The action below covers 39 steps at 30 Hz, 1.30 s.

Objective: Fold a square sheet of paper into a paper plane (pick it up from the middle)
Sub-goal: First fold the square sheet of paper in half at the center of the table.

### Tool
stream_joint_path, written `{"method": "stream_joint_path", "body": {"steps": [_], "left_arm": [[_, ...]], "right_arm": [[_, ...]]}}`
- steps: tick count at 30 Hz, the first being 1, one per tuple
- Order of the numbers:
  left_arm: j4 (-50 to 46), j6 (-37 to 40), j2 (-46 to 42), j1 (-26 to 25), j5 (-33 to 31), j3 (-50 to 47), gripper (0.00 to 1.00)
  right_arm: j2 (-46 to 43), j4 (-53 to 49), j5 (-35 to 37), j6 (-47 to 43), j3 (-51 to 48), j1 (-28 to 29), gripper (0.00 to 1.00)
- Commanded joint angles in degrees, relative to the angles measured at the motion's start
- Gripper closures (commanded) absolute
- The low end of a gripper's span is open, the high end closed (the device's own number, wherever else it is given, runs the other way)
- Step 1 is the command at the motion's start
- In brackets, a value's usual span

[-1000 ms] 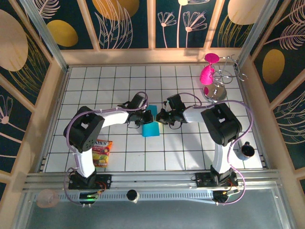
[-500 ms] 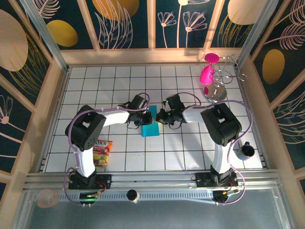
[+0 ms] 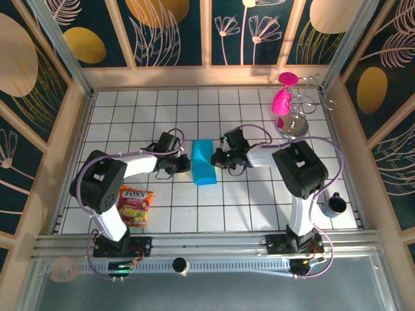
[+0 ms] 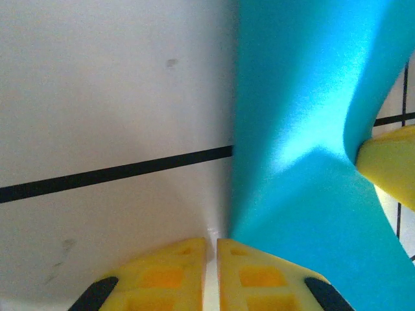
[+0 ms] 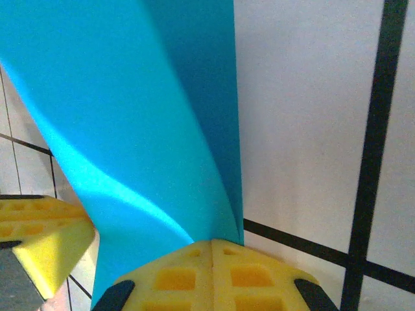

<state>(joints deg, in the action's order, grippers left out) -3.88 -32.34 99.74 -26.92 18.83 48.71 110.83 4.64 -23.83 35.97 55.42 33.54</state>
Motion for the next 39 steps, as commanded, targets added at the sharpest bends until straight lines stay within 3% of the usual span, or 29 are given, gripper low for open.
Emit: {"method": "stream_joint_path", "body": {"steps": [1, 5, 9, 16, 21, 29, 33, 39], "left_arm": [[-0.03, 0.08, -4.92, 0.63, 0.89, -0.74, 0.87], [13.50, -8.32, -5.79, 0.28, 10.45, -3.14, 0.87], [19.53, -12.21, -1.90, -1.66, 12.26, -2.06, 0.87], [18.98, -12.86, 6.50, -2.44, 12.43, 0.86, 0.87], [12.23, -9.31, 8.67, -1.03, 7.80, 0.56, 0.87], [5.17, -5.15, 5.49, 4.94, 3.60, -2.49, 0.85], [2.39, -3.92, 2.64, 5.56, 2.57, -0.85, 0.85], [7.30, -6.92, -3.16, 5.34, 9.21, 1.40, 0.85]], "right_arm": [[10.91, -17.25, 17.51, -2.30, -5.50, 0.19, 0.99], [10.97, -17.15, 17.16, -2.39, -5.41, 0.15, 0.99], [11.34, -16.97, 16.81, -2.30, -5.41, 0.15, 0.99], [11.17, -16.86, 16.93, -1.95, -6.13, 0.20, 0.99], [11.39, -17.09, 17.75, -1.78, -6.89, 0.19, 0.99], [11.70, -17.66, 19.35, -2.26, -7.25, 0.08, 0.99], [11.71, -17.63, 19.62, -2.30, -7.27, 0.08, 0.99], [11.39, -17.48, 19.35, -2.39, -6.88, 0.12, 0.99]]}}
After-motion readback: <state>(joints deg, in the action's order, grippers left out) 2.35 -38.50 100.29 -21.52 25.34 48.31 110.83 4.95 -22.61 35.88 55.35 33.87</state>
